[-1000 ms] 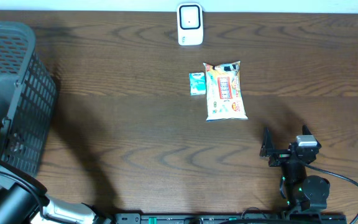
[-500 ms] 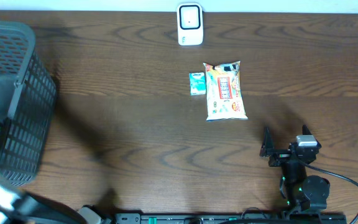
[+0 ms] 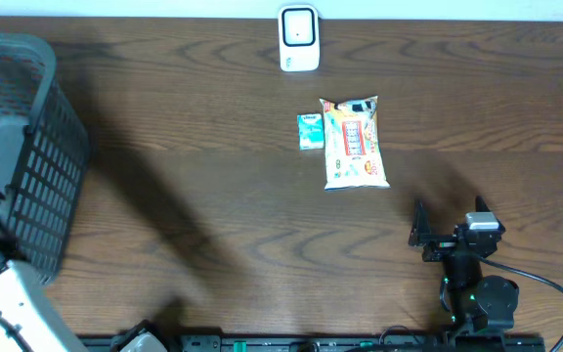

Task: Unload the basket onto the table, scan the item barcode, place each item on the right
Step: 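Lift the orange pack out and carry it toward the scanner, then hold the orange pack near the scanner and lower it left of the green pack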

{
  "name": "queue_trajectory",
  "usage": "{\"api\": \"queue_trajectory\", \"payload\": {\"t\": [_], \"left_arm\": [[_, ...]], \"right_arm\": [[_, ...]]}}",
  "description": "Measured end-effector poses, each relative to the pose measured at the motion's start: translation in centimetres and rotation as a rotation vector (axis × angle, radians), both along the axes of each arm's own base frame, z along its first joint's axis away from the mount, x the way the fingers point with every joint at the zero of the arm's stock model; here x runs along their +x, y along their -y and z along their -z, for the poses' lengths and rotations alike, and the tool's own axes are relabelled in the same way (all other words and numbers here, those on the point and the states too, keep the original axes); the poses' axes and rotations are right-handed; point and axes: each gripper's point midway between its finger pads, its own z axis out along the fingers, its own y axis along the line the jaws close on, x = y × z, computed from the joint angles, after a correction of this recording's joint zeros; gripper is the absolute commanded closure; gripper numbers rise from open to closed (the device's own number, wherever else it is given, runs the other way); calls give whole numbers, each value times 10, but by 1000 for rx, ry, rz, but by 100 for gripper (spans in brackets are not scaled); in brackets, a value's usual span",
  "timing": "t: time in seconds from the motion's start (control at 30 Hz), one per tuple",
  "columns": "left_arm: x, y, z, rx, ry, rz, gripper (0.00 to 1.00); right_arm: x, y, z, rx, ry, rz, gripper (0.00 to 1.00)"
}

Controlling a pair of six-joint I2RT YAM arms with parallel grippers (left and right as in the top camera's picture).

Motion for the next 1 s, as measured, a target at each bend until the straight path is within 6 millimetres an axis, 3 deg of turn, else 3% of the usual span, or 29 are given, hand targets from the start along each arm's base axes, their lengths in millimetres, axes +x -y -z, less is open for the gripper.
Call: {"api": "queue_trajectory", "payload": {"t": [0.13,0.33,0.47,0.5,0.63,0.8,1.0], "left_arm": [[43,66,9,-14,-16,220,92],[86,172,34,-41,-77,518,92],[111,253,80,-17,-195,733,92],[112,258,85,-12,-208,748,92],[124,321,146,96,-347,932,93],[125,373,219,227,-492,1108,92],[122,394,282,361,-601,1237,92]], "right_arm": [[0,0,0,0,0,0,1],[0,0,0,0,0,0,1],[0,0,0,0,0,0,1],[0,0,0,0,0,0,1],[0,0,0,0,0,0,1],[0,0,0,0,0,0,1],[0,0,0,0,0,0,1]]}}
